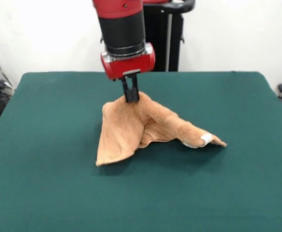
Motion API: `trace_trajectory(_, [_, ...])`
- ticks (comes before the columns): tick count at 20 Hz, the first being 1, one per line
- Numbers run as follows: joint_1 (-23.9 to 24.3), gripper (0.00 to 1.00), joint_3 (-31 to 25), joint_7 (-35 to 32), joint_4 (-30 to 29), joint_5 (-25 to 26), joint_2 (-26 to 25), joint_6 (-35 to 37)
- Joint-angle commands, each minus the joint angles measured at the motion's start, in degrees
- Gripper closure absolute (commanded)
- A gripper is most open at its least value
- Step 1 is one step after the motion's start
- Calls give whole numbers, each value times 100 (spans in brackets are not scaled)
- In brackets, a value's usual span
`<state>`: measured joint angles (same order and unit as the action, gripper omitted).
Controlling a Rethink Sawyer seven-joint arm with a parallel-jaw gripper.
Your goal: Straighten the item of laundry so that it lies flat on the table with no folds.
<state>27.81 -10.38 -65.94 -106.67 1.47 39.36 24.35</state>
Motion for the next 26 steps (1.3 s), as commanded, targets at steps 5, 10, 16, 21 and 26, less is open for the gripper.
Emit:
trace_trajectory(5, [-343,100,-531,-1531,-1125,-360,-41,-529])
trace_trajectory(10, [-415,100,-504,-1556,-1130,-458,-25,-516])
trace_trajectory(16, [-445,100,-474,-1517,-1139,-521,-42,-528])
trace_trajectory(21, [-463,100,-462,-1484,-1142,-579,-13,-489])
trace_trajectory(26, [-364,100,-528,-1499,-1443,-626,211,-608])
